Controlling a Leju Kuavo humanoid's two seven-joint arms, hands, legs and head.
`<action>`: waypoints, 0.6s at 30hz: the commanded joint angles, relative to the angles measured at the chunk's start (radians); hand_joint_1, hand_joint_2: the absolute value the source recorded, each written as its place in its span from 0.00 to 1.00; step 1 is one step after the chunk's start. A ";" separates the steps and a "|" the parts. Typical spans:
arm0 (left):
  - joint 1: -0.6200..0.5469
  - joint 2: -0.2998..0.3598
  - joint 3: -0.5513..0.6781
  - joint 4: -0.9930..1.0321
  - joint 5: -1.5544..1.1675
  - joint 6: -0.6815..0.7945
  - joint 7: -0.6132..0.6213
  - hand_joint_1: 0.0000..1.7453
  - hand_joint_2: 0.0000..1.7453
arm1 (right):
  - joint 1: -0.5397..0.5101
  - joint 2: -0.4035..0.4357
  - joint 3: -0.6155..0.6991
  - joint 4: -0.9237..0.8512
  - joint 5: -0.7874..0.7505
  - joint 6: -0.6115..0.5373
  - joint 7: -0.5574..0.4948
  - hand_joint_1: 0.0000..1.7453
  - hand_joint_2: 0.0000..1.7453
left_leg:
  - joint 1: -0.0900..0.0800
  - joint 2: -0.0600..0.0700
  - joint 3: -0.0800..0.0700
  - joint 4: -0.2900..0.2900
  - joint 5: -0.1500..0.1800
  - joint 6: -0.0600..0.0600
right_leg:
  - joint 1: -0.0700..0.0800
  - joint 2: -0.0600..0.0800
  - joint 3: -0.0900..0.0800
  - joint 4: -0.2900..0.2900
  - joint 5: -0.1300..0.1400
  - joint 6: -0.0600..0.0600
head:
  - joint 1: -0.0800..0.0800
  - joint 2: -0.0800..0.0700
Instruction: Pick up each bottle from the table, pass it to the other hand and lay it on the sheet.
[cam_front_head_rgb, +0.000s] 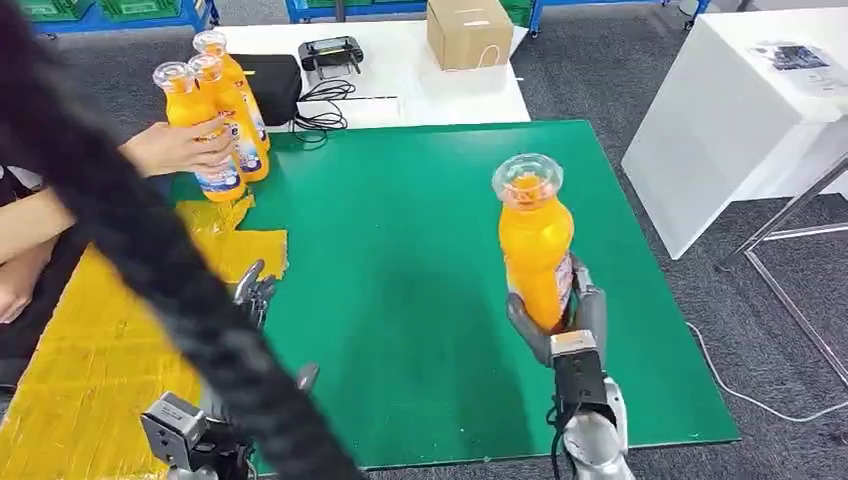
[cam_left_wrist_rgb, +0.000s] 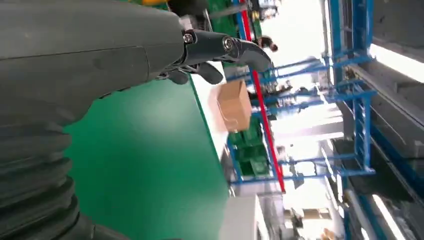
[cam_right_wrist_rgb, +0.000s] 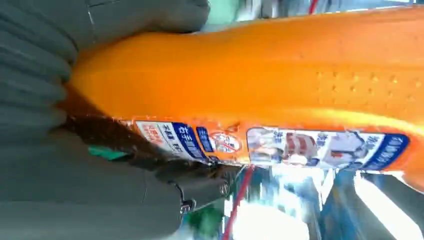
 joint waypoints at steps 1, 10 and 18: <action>-0.063 0.026 -0.062 0.064 0.010 -0.004 0.011 0.00 1.00 | -0.107 0.028 0.181 0.224 -0.008 0.037 0.014 0.98 1.00 | 0.001 0.001 0.003 -0.001 -0.001 -0.001 | 0.001 0.000 0.003 -0.001 -0.001 -0.001 | 0.000 0.000; -0.131 0.032 -0.091 0.121 0.036 -0.040 0.027 0.00 1.00 | -0.201 0.036 0.442 0.313 0.122 0.094 -0.052 0.94 1.00 | 0.002 0.001 0.003 -0.001 0.000 -0.002 | 0.001 0.001 0.003 -0.001 -0.001 -0.001 | 0.000 0.000; -0.153 0.030 -0.083 0.163 0.045 -0.049 0.038 0.00 1.00 | -0.199 0.026 0.506 0.299 0.151 0.068 -0.063 0.98 1.00 | 0.001 -0.002 0.002 -0.001 0.000 -0.002 | 0.001 -0.001 0.004 -0.001 -0.002 0.000 | 0.000 0.000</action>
